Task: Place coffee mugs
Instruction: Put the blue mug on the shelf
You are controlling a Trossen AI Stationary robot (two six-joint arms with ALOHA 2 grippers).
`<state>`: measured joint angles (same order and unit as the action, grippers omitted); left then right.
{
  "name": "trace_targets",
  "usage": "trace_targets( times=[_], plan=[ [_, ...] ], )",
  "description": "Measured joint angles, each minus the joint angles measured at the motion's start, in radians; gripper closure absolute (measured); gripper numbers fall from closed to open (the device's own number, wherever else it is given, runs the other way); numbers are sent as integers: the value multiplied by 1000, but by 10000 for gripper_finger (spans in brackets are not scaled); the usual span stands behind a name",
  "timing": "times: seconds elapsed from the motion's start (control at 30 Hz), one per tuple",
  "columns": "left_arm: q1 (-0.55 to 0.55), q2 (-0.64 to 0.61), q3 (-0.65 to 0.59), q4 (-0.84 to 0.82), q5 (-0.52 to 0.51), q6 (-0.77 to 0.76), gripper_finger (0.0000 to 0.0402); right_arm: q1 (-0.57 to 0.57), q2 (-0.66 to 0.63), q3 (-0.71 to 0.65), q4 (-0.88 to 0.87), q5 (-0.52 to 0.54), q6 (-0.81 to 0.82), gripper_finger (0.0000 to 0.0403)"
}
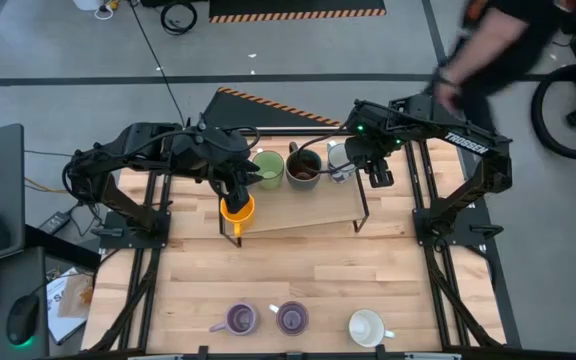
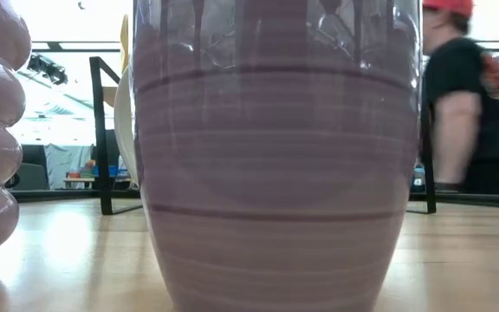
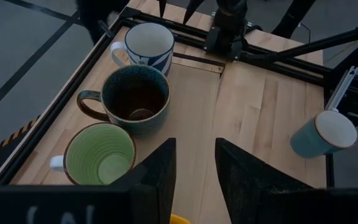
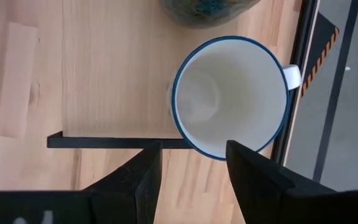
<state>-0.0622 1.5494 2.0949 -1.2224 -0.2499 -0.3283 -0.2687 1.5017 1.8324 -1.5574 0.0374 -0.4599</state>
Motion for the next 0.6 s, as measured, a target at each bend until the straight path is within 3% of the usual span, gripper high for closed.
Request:
trace_targets(
  times=[0.3, 0.6],
  plan=[
    [0, 0, 0, 0, 0, -1, 285, 15, -6, 0, -14, -2, 63, 219],
    [0, 0, 0, 0, 0, -1, 285, 86, -82, 0, -14, 72, 200, 219]
  ],
)
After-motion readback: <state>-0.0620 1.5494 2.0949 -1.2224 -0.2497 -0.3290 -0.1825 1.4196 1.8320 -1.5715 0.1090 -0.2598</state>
